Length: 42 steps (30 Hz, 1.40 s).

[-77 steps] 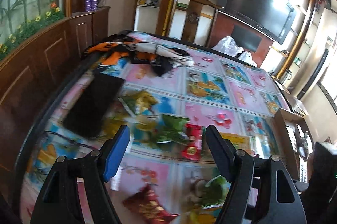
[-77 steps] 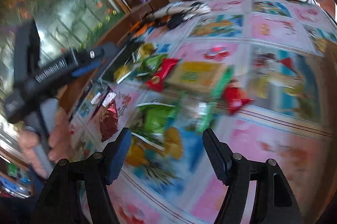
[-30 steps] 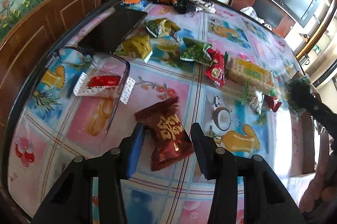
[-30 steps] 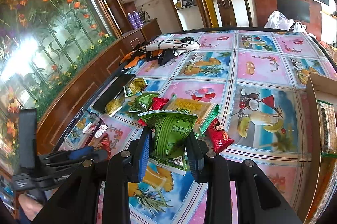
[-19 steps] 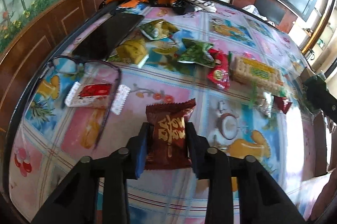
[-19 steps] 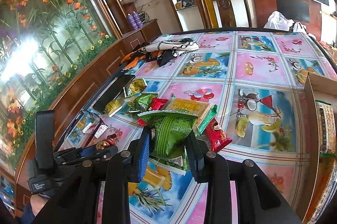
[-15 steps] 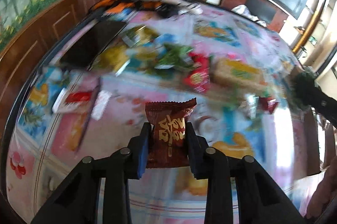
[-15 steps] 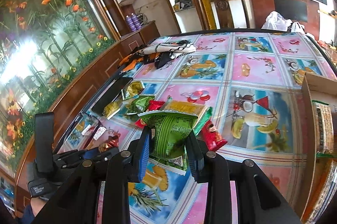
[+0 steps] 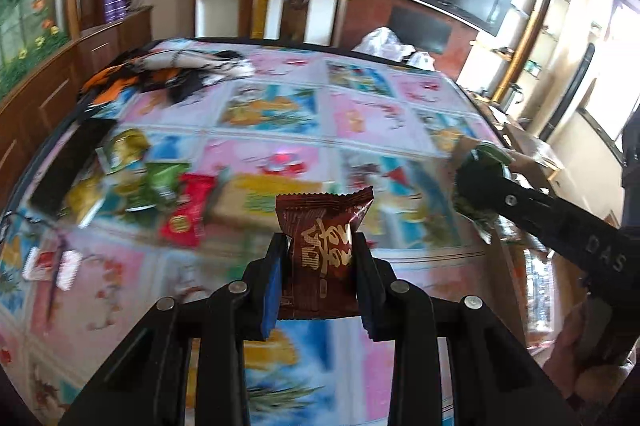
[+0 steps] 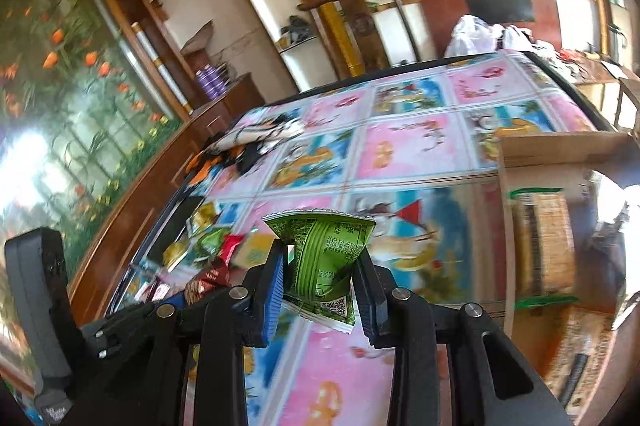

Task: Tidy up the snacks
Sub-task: 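Carry the red candy and green packet toward the cardboard box with both tools, then lower the red candy and green packet into the box and open both tools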

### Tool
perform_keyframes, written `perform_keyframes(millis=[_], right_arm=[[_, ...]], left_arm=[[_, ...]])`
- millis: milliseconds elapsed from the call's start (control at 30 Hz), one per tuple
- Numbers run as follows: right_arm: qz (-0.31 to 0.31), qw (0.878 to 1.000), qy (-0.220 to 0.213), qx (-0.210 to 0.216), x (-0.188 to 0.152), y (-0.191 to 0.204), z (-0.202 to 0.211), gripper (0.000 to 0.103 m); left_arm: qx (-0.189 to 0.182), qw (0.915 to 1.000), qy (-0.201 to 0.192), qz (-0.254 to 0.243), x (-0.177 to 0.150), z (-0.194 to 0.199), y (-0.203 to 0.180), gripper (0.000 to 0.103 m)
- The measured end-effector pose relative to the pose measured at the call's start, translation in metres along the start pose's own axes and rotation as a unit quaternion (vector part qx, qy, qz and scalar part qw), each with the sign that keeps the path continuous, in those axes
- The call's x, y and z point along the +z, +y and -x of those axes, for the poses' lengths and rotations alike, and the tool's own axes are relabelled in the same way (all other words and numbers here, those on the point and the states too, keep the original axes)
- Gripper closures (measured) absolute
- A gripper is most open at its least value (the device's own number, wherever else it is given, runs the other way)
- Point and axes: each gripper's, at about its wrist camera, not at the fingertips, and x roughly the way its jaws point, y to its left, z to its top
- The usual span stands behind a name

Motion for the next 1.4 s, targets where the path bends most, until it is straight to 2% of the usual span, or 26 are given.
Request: perform_keyframes(millis=[533,800,1033,1200,1400], right_arm=[[-0.073,0.996,-0.042,-0.029,0.017,-0.075,0.044,0.069],[-0.113,0.99,-0.068,-0.046,0.021,-0.118,0.073,0.069],[-0.148,0.983,-0.075,-0.079,0.02,-0.158,0.094,0.069],[-0.166,0.978,-0.064,-0.111,0.017,-0.181,0.098,0.069],[-0.183,0.97,-0.056,-0.147,0.014,-0.197,0.102,0.069]], left_arm=[[-0.053,0.9966,0.016,-0.061,-0.013,-0.017,-0.087,0.072],[-0.095,0.9906,0.023,-0.096,-0.029,-0.017,-0.14,0.072],[-0.119,0.9833,0.023,-0.135,-0.041,-0.027,-0.185,0.072],[-0.137,0.9793,0.038,-0.145,-0.048,-0.04,-0.198,0.072],[-0.139,0.977,0.054,-0.152,-0.056,-0.049,-0.195,0.072]])
